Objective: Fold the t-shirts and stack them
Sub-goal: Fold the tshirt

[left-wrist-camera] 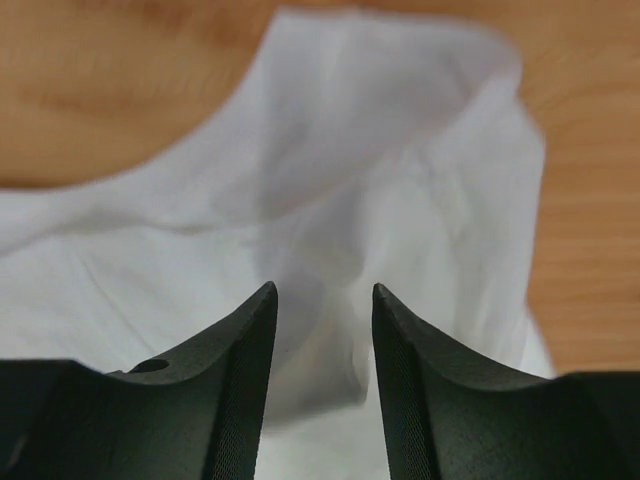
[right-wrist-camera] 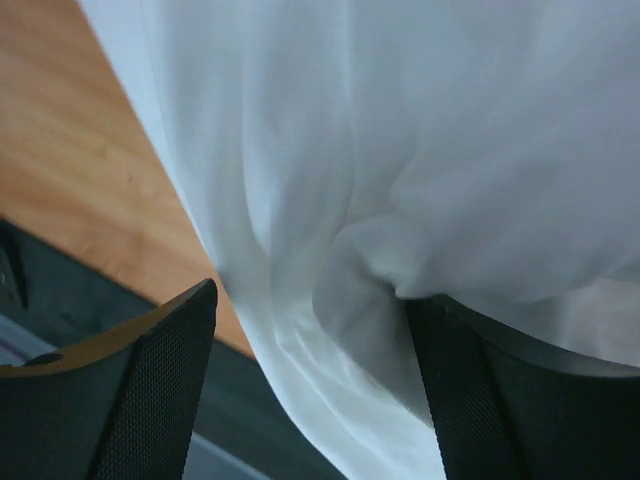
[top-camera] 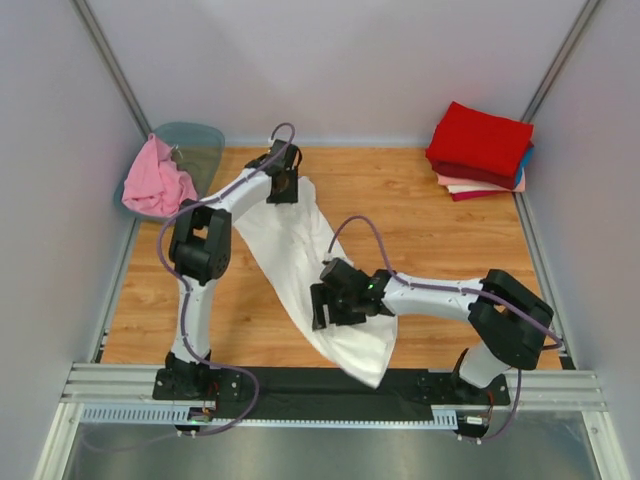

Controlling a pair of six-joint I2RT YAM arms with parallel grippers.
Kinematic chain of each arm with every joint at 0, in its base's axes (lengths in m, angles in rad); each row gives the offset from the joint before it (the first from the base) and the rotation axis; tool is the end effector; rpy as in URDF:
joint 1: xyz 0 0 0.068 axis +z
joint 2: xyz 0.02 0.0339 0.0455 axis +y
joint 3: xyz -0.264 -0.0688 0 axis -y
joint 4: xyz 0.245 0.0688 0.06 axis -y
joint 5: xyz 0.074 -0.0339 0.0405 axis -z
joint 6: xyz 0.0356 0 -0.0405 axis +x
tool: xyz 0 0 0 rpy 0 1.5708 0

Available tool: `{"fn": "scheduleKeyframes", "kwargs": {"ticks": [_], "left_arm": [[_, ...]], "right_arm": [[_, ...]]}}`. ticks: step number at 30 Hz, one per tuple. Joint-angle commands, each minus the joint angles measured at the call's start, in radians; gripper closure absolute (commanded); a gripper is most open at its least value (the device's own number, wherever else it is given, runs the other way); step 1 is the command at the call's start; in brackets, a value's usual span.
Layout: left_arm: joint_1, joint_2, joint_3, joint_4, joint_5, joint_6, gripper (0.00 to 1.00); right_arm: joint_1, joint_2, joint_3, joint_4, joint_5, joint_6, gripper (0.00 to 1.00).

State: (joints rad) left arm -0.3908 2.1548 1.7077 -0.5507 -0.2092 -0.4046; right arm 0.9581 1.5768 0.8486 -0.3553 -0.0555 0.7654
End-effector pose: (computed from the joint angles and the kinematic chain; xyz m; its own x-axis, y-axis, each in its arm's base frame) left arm 0.4387 -0.1727 0.1905 -0.8199 -0.0787 -0.5671 -0.0590 0.9969 -0.0530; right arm 0.1684 0.2430 0.1624 -0.9427 -0.1382 -0.3037 -0.2477 0.8996 0.3598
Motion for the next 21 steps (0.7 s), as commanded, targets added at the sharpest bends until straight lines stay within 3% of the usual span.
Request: {"fn": "scheduleKeyframes", "kwargs": {"ticks": [1, 5, 9, 11, 14, 16, 17, 18, 19, 21], "left_arm": [[-0.01, 0.117, 0.319, -0.047, 0.151, 0.095, 0.5], [-0.036, 0.281, 0.63, -0.152, 0.277, 0.13, 0.47], [-0.08, 0.211, 0.658, -0.094, 0.37, 0.199, 0.32], [-0.082, 0.104, 0.612, -0.087, 0.329, 0.194, 0.22], [-0.042, -0.068, 0.492, -0.118, 0.222, 0.132, 0.16], [-0.005, -0.178, 0.322, -0.12, 0.212, 0.084, 0.17], [-0.002, -0.307, 0.25, -0.095, 0.212, 0.064, 0.16], [-0.002, -0.372, 0.177, -0.08, 0.18, 0.058, 0.16], [-0.002, -0.436, 0.041, -0.065, 0.185, 0.047, 0.16], [-0.008, -0.616, -0.08, -0.049, 0.2, 0.023, 0.16]], "right_arm": [[0.134, -0.011, 0.12, -0.141, -0.017, 0.134, 0.21], [0.151, -0.083, 0.262, -0.365, 0.17, 0.083, 0.16], [0.078, -0.182, 0.293, -0.396, 0.296, 0.005, 0.13], [0.024, -0.192, 0.323, -0.395, 0.318, -0.065, 0.13], [-0.12, -0.225, 0.327, -0.287, 0.332, -0.18, 0.18], [-0.264, -0.23, 0.302, -0.156, 0.19, -0.244, 0.21], [-0.321, -0.212, 0.311, -0.042, 0.112, -0.255, 0.24], [-0.426, -0.14, 0.325, 0.008, -0.056, -0.252, 0.26], [-0.47, -0.089, 0.349, 0.048, -0.128, -0.242, 0.29], [-0.545, 0.082, 0.48, 0.079, -0.219, -0.245, 0.33]]}}
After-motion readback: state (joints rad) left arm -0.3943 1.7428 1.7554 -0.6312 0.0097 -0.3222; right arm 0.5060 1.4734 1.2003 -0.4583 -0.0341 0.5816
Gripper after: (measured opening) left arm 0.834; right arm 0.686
